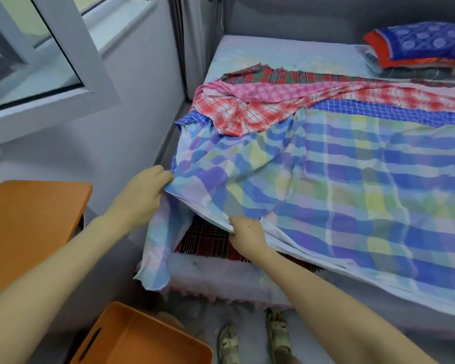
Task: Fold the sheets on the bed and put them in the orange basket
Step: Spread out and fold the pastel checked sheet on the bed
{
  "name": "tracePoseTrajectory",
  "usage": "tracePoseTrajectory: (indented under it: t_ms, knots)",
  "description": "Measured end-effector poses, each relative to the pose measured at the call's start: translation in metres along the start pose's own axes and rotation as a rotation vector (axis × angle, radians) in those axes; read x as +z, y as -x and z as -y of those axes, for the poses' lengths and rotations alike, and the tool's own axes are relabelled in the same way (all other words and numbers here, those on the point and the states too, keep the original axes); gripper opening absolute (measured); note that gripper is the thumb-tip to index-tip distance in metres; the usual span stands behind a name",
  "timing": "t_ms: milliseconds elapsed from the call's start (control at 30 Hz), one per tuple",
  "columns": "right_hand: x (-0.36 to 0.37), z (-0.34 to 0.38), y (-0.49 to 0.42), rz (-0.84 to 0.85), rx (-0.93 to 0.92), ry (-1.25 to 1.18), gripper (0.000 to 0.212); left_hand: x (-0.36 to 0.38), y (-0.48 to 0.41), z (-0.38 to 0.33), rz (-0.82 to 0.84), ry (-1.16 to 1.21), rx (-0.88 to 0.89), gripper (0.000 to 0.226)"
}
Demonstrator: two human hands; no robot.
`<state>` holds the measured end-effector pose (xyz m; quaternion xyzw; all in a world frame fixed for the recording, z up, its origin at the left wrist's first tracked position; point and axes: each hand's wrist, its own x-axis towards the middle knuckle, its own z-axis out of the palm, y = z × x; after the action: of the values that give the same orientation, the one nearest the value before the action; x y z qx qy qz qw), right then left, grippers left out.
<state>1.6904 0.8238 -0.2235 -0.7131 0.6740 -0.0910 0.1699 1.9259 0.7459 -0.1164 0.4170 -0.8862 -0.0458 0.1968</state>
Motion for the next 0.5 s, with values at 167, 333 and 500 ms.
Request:
tracePoseTrajectory:
  t_ms: [167,333,500]
  knots:
    - [-0.015,-0.059,0.002,-0.006,0.014,0.23,0.018,-0.033,-0.007,0.034,0.087,-0.301,0.179,0.017]
    - [-0.03,-0.112,0.013,0.33,-0.035,0.195,0.033,-0.035,-0.005,0.049,0.142,-0.387,0.308,0.019]
    - [-0.032,-0.12,0.011,0.674,0.247,-0.519,0.036,-0.025,0.004,0.05,0.202,-0.445,0.338,0.035]
